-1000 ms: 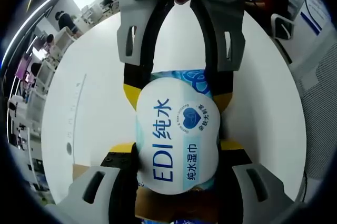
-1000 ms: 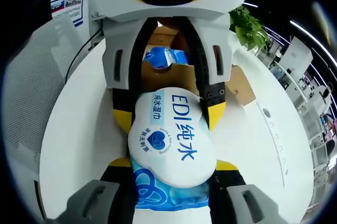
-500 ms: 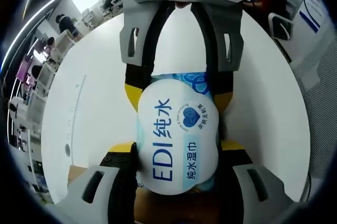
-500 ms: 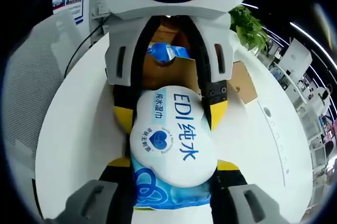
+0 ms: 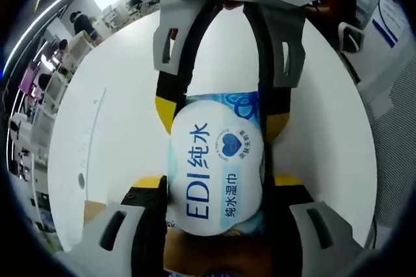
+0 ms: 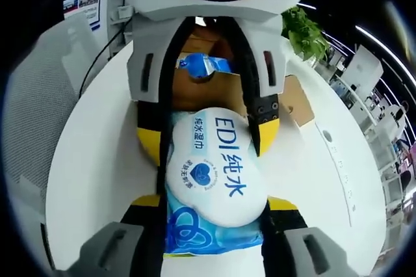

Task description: Operate the shoe box by opening the lid, removing the specified soft item, and placing it in the target area until the item is outside and the box remains undamaged.

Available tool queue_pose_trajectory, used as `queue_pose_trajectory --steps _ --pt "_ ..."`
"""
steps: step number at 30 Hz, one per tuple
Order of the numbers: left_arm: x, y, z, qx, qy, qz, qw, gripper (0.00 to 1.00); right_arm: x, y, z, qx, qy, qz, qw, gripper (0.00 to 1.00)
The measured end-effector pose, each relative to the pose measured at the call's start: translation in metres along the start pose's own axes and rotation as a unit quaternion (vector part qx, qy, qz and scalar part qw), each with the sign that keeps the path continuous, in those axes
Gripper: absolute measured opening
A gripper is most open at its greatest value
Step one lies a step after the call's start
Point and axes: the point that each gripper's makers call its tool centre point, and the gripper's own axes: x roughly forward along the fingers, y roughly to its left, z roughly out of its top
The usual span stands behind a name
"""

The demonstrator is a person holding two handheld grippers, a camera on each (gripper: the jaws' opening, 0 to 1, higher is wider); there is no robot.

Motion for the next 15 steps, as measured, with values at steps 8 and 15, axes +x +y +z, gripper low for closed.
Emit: queue_pose_trajectory --steps 8,15 --pt "-0.003 -0.004 0.001 0.004 0.006 0.000 1.0000 0.64 -0.007 0.003 0.000 0.008 -0.001 0.000 1.0000 0.61" --pt "-0.015 -0.005 0.005 0.000 0.003 0.003 1.0000 0.64 -0.016 0.001 0.005 0.013 -0.007 -0.007 0.9999 0.63"
